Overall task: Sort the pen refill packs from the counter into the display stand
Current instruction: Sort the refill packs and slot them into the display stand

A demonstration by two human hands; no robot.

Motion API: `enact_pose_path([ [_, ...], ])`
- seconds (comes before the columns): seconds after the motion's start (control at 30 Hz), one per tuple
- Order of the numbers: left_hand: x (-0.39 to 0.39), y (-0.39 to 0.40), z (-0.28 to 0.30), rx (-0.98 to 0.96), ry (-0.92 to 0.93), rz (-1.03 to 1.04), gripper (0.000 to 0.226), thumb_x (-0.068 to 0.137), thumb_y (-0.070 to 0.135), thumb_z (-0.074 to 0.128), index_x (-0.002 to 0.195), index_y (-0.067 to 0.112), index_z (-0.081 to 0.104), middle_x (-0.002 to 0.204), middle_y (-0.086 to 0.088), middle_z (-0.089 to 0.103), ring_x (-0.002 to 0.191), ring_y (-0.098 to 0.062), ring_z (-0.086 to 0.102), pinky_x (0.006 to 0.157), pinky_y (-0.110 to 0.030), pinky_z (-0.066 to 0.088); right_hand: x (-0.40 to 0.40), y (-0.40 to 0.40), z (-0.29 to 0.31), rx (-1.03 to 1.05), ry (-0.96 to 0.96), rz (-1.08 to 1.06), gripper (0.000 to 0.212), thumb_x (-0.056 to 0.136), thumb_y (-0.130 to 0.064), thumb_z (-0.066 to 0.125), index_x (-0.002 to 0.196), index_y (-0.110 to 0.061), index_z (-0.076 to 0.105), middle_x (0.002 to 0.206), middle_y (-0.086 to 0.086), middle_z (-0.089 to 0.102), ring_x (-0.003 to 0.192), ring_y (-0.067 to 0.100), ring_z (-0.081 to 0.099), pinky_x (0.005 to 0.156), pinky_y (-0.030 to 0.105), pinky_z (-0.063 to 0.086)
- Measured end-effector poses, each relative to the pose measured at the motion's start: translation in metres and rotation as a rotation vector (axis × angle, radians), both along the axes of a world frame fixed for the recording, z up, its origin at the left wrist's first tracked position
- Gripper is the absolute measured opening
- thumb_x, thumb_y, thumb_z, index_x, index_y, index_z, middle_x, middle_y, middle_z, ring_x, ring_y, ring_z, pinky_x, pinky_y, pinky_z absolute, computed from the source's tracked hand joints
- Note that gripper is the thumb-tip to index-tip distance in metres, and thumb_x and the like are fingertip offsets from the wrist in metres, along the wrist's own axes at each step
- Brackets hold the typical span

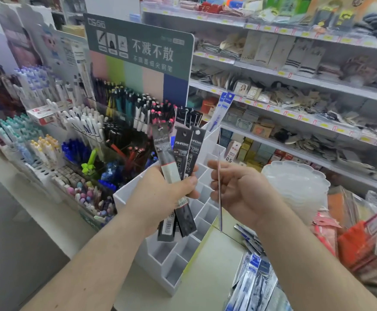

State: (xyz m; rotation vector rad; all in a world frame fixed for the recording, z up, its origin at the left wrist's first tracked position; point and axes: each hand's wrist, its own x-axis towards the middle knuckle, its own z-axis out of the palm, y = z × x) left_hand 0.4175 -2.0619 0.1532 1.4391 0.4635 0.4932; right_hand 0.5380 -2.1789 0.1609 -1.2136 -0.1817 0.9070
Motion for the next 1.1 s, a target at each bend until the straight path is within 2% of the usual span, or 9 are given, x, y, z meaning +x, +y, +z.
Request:
enact_pose_path([
  [0.23, 0.011, -0.019, -0.002, -0.280, -0.023, -0.216, 0.016, 0.093, 0.003, 0.060, 0.106, 0.010, 0.066, 0.067, -0.002, 0.062, 0.053, -0.019, 0.060, 0.056, -0.034, 0.055, -0.027, -0.032, 0.007, -0.052, -0.365, -0.178, 0.016, 0.096, 0.002, 0.051, 0.092, -0.010, 0.061, 0.062, 0.006, 0.050, 0.047, 0.016, 0.049, 0.049, 0.028, 0.044],
  [0.33, 0.017, -0.027, -0.008, -0.203, 0.021, -0.260, 0.021, 0.081, 0.006, 0.077, 0.096, 0.003, 0.063, 0.065, -0.011, 0.057, 0.051, -0.021, 0.053, 0.050, -0.030, 0.050, -0.044, -0.036, 0.008, -0.061, -0.608, -0.150, 0.011, 0.084, -0.005, 0.071, 0.079, -0.008, 0.062, 0.056, -0.004, 0.050, 0.044, 0.011, 0.046, 0.042, 0.020, 0.039],
  [0.4, 0.020, -0.035, -0.010, -0.073, 0.013, -0.311, 0.026, 0.077, 0.003, 0.067, 0.102, -0.002, 0.060, 0.073, -0.015, 0.057, 0.062, -0.024, 0.050, 0.054, -0.030, 0.044, -0.048, -0.032, 0.002, -0.184, -0.784, -0.159, 0.023, 0.070, -0.021, 0.085, 0.077, -0.012, 0.065, 0.055, -0.010, 0.053, 0.049, 0.012, 0.052, 0.048, 0.024, 0.047],
  [0.47, 0.022, -0.042, -0.011, 0.038, 0.000, -0.352, 0.026, 0.082, -0.001, 0.060, 0.108, 0.003, 0.059, 0.071, 0.002, 0.064, 0.063, -0.014, 0.055, 0.057, -0.024, 0.043, -0.045, -0.030, -0.004, -0.298, -0.850, -0.212, 0.032, 0.063, -0.035, 0.086, 0.073, -0.014, 0.064, 0.054, -0.010, 0.055, 0.053, 0.015, 0.051, 0.052, 0.030, 0.047],
  [0.53, 0.020, -0.046, -0.008, 0.109, 0.017, -0.390, 0.035, 0.084, -0.011, 0.061, 0.110, 0.014, 0.060, 0.072, 0.016, 0.068, 0.064, 0.001, 0.061, 0.061, -0.013, 0.046, -0.038, -0.032, -0.009, -0.328, -0.837, -0.258, 0.034, 0.065, -0.037, 0.079, 0.071, -0.008, 0.063, 0.059, 0.005, 0.062, 0.056, 0.026, 0.054, 0.054, 0.038, 0.049],
  [0.63, 0.019, -0.045, -0.011, 0.092, 0.028, -0.452, 0.042, 0.079, -0.002, 0.064, 0.116, 0.018, 0.060, 0.077, 0.006, 0.061, 0.067, -0.006, 0.056, 0.064, -0.021, 0.048, -0.030, -0.041, -0.010, -0.236, -0.688, -0.308, 0.021, 0.078, -0.015, 0.078, 0.075, 0.002, 0.065, 0.065, 0.024, 0.060, 0.053, 0.019, 0.048, 0.050, 0.027, 0.040],
  [0.77, 0.019, -0.047, -0.016, 0.017, 0.046, -0.472, 0.038, 0.088, -0.007, 0.058, 0.117, 0.017, 0.059, 0.077, 0.001, 0.059, 0.069, -0.010, 0.055, 0.063, -0.021, 0.048, -0.026, -0.049, -0.018, -0.223, -0.622, -0.348, 0.020, 0.081, -0.010, 0.076, 0.074, 0.005, 0.063, 0.052, 0.002, 0.049, 0.049, 0.013, 0.041, 0.047, 0.024, 0.035],
  [0.93, 0.021, -0.050, -0.022, 0.083, 0.051, -0.422, 0.031, 0.093, 0.003, 0.064, 0.115, 0.024, 0.062, 0.091, -0.004, 0.070, 0.073, -0.011, 0.061, 0.066, -0.022, 0.050, -0.029, -0.050, -0.016, -0.173, -0.619, -0.332, 0.024, 0.083, -0.017, 0.078, 0.065, -0.005, 0.067, 0.055, 0.011, 0.054, 0.049, 0.014, 0.044, 0.048, 0.023, 0.036],
  [1.1, 0.021, -0.043, -0.023, -0.508, -0.048, -0.528, 0.022, 0.087, 0.011, 0.059, 0.107, 0.012, 0.068, 0.083, -0.003, 0.061, 0.056, -0.015, 0.052, 0.051, -0.025, 0.045, -0.011, -0.056, -0.014, -0.146, -0.329, -0.359, 0.023, 0.091, -0.016, 0.068, 0.068, -0.015, 0.063, 0.060, 0.003, 0.041, 0.043, 0.009, 0.028, 0.041, 0.020, 0.023],
])
